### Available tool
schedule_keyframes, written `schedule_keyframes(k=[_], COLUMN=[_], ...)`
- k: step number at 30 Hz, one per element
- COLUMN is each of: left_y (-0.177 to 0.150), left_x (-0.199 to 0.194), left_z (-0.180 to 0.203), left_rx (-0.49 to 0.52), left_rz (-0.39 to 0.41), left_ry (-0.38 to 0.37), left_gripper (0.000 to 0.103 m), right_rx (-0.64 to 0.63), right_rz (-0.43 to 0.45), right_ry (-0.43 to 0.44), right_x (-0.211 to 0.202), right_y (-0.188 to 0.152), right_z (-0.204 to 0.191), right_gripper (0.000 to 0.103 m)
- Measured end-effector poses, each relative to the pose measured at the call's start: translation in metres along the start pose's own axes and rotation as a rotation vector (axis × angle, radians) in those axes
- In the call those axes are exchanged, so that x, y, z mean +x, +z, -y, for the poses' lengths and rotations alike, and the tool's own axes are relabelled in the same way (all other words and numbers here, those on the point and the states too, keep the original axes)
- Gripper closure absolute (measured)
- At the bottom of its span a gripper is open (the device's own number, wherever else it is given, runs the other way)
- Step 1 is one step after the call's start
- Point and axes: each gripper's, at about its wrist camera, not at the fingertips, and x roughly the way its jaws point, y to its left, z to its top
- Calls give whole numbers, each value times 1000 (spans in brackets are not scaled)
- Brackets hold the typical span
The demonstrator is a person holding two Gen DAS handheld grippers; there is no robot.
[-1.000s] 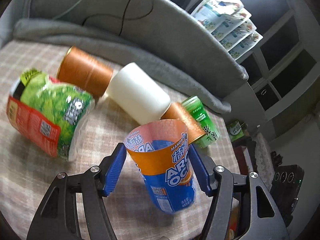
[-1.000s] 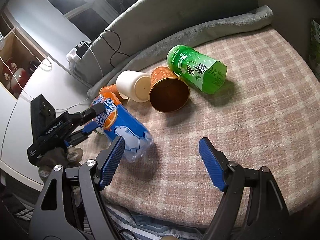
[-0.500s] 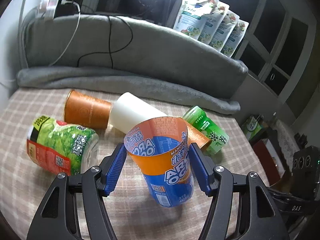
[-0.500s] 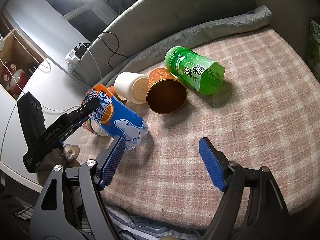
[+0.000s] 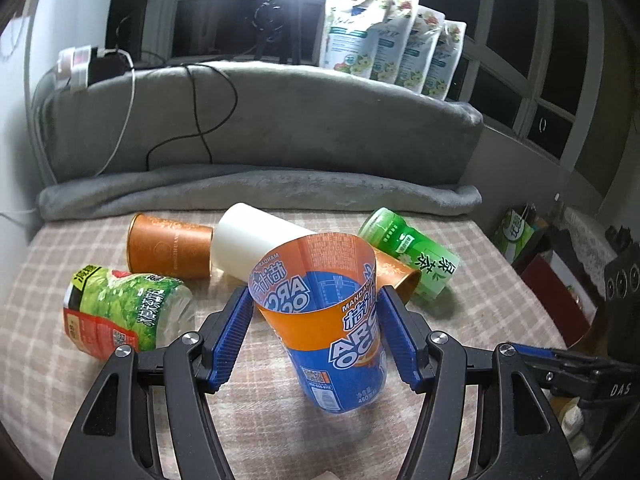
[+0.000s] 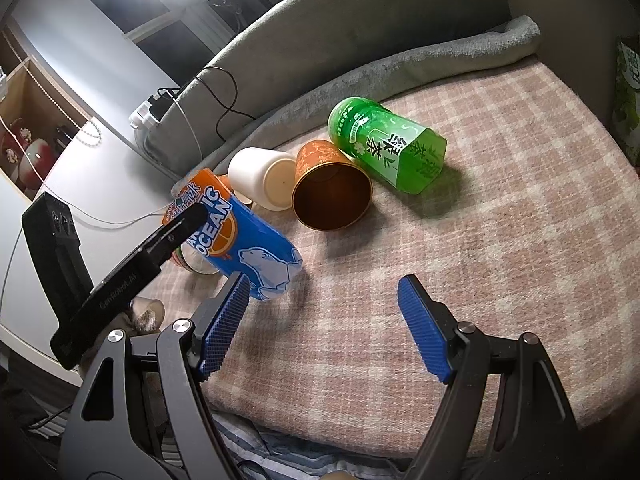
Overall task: Flip cup upright
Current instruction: 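Grasp the standing Arctic Ocean can with the left gripper and hold it, then set the can down upright and open the left gripper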
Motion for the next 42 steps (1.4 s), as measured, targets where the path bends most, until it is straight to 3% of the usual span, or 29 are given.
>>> schedule_keyframes(k=[19,31,42], left_y=[-16,-22,-27], left_x=[-7,-10,-21], left_z=[21,24,16], left_rx=[61,52,4], left_rz=[-18,-49,-82], left_ry=[-42,-99,-162], left_gripper=[39,39,37], right_rx=[-14,-29,-94], right_rz=[22,37,76], right_ry=[-3,-14,-82], right_x=[-10,-12,-18], right_y=[-1,-2,-5], right_z=[-7,-9,-20], right_gripper=[24,24,24])
